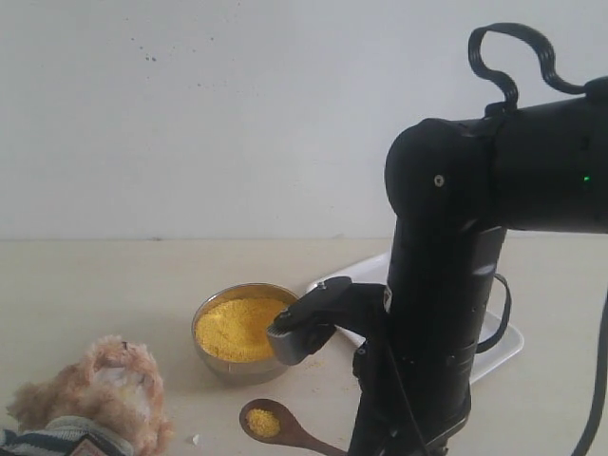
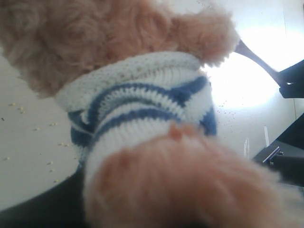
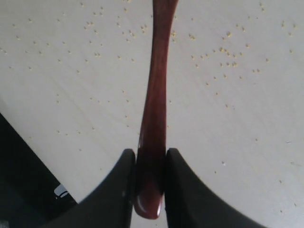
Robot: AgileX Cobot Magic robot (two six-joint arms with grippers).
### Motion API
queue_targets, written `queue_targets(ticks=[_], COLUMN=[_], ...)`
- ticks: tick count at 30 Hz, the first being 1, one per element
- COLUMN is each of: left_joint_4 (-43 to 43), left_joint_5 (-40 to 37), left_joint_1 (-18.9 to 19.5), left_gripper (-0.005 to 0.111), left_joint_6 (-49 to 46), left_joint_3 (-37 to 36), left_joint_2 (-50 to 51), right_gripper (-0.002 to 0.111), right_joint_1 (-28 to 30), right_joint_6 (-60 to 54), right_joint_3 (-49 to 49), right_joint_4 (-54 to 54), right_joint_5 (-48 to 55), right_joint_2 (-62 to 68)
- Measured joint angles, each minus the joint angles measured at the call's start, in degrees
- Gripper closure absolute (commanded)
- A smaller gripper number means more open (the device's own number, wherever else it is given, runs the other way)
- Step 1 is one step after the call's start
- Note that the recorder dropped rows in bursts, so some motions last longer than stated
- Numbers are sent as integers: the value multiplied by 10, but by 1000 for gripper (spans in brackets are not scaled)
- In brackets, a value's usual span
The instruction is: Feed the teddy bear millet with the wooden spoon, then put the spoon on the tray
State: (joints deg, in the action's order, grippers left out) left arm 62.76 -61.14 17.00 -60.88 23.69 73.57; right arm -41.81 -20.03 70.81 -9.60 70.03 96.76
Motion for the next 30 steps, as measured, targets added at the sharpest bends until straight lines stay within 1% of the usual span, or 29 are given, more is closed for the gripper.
queue_targets(ticks=[5,17,21,30], left_joint_4=[0,-1,-1,-1], left_joint_5=[0,0,0,0], left_joint_1=[0,0,0,0], left_gripper=[103,103,103,103], left_joint_6=[0,0,0,0], left_joint_3=[0,0,0,0], left_joint_2=[0,0,0,0], right_gripper=[108,108,108,108], right_joint_1=[-3,-74,-79,-79], right_joint_6=[1,1,6,13], right_joint_3=[0,0,5,53], right_joint_4=[-2,11,19,26], right_joint_5=[0,-1,-2,-2], right_joint_2=[0,0,0,0])
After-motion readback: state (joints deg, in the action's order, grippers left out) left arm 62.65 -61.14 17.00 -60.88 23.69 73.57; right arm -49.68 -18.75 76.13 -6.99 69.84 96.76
